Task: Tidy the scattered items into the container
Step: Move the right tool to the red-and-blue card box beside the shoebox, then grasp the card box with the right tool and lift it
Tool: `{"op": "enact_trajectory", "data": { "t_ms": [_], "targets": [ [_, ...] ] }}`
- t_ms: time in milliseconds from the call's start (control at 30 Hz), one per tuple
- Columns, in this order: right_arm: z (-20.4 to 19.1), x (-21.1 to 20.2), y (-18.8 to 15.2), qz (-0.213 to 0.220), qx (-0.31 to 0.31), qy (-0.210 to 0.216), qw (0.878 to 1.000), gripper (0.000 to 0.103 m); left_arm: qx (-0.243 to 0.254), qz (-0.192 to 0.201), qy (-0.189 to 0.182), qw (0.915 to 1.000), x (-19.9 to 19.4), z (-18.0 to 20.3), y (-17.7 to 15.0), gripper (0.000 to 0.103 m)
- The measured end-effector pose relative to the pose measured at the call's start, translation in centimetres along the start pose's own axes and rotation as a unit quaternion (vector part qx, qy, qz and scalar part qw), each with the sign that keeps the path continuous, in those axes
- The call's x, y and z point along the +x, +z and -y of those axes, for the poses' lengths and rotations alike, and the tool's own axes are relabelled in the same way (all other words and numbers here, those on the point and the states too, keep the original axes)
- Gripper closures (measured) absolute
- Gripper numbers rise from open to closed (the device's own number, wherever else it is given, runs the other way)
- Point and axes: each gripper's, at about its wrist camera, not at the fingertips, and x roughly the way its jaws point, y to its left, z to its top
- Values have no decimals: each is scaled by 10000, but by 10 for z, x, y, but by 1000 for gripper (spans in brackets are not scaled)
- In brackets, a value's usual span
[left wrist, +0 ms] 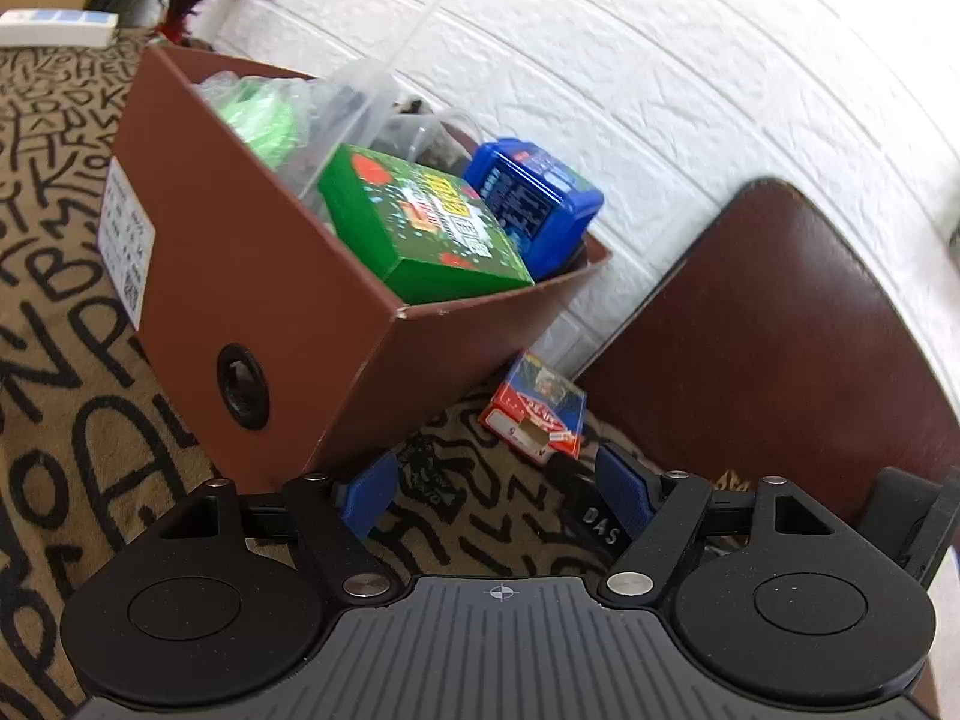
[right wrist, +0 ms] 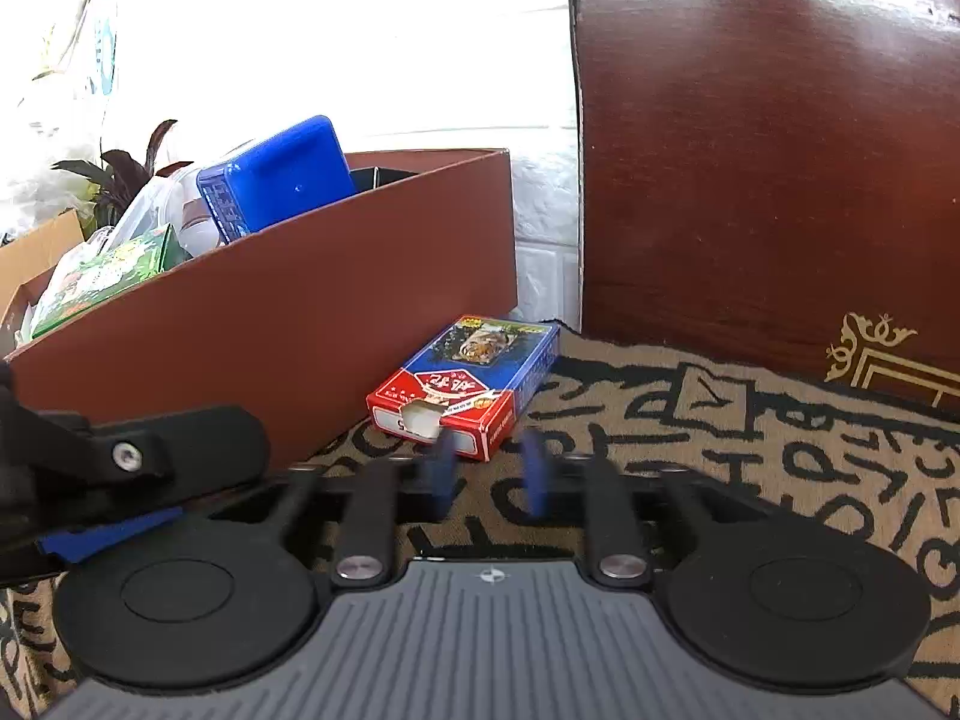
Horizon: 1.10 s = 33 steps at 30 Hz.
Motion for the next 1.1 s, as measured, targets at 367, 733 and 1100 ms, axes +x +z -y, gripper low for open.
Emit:
{"op": "enact_trajectory", "data": {
  "t_ms": [367,733,1100],
  "targets": [
    [-6,16,7,-72,-94,43,9999,61,-1439,-343,28,9890,18,-26,4,8],
    [8,12,7,-90,368,-104,9992,99,-1677,-439,63,9848,21,-28,6,6],
    [6,3,16,89,71,-149,9998,36,-190,-439,226,9986,-3,-21,-6,22]
  ]
}}
